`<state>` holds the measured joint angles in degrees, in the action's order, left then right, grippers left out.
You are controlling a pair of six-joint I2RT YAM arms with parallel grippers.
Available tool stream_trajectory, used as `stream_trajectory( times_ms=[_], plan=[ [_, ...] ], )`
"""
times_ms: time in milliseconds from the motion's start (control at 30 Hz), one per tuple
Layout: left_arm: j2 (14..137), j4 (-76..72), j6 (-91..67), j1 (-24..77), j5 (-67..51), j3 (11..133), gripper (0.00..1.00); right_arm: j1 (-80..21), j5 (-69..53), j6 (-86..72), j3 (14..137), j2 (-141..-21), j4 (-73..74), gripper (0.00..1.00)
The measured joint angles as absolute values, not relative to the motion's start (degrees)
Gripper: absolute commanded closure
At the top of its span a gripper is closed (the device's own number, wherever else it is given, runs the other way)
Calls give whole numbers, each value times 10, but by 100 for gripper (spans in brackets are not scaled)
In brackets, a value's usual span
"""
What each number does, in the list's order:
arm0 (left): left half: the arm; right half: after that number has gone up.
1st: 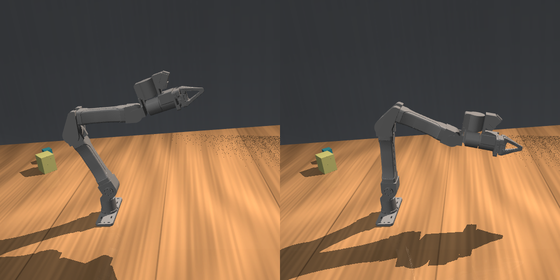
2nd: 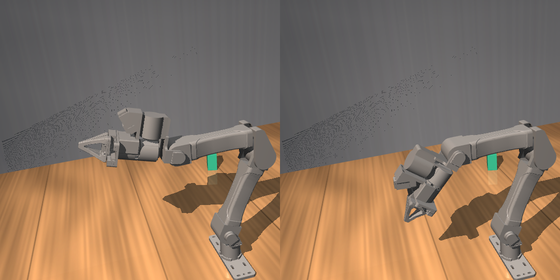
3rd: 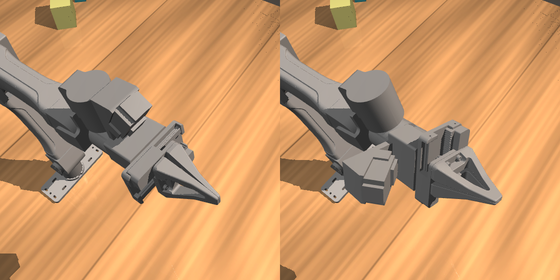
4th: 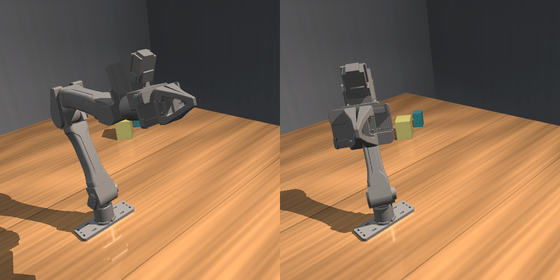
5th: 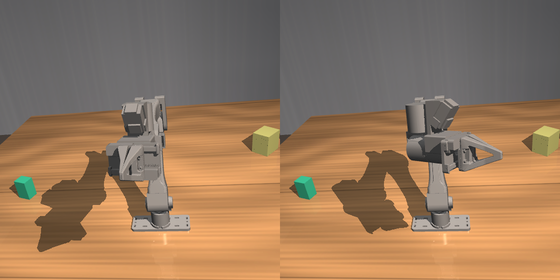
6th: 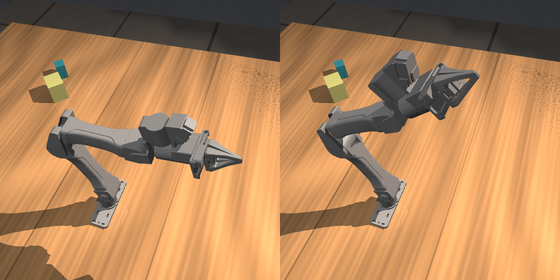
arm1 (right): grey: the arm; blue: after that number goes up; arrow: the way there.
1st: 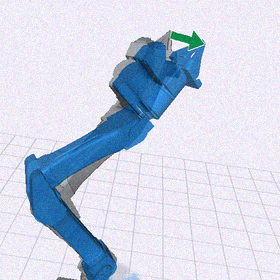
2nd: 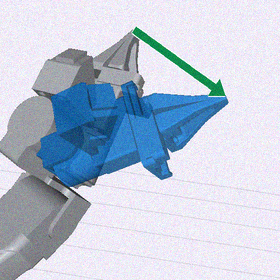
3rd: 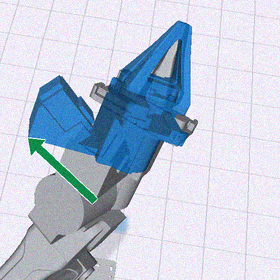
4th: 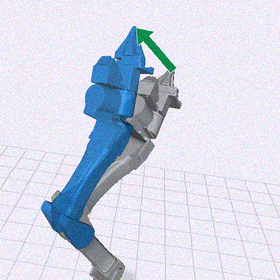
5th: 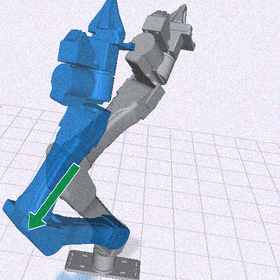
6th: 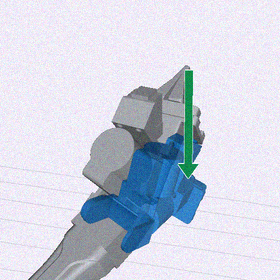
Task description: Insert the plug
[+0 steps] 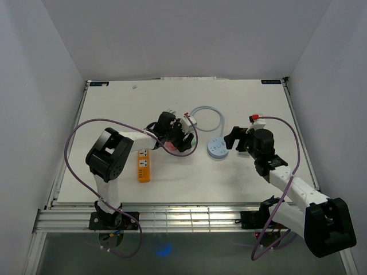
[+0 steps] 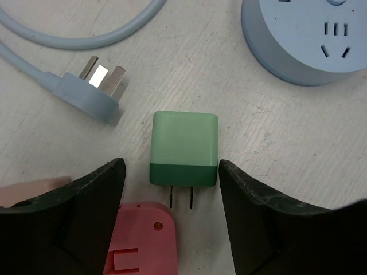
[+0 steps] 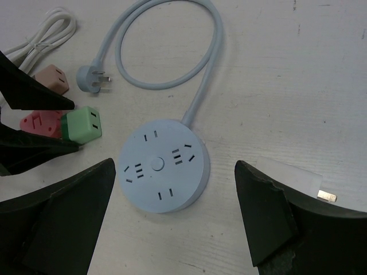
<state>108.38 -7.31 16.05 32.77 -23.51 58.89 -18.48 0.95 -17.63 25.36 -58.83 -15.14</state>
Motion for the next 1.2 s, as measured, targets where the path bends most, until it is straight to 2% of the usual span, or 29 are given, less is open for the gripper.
stream_trajectory(
  times_ms=[67, 100, 267, 433, 600, 767, 933, 1000, 1200],
  plan=[
    [1087, -73, 165, 328, -235, 594, 26, -185, 9, -176, 254, -588, -152, 11],
    [1088, -74, 167, 328, -235, 595, 33, -184, 9, -176, 254, -588, -152, 11],
    [1092, -77, 176, 331, -238, 596, 53, -184, 8, -176, 254, -588, -152, 11],
    [1092, -78, 181, 336, -248, 596, 58, -181, -17, -176, 254, -590, -151, 10],
    [1078, -102, 183, 349, -254, 568, 60, -180, -89, -181, 300, -626, -110, 6],
    [1012, -160, 185, 371, -265, 491, 59, -180, -187, -207, 371, -649, -77, 0],
    [951, -226, 189, 389, -281, 442, 59, -180, -255, -234, 408, -667, -59, 6],
    [935, -251, 191, 394, -289, 429, 59, -180, -278, -243, 411, -679, -59, 11],
    [902, -313, 197, 400, -301, 390, 59, -186, -331, -268, 415, -721, -44, 14]
  ],
)
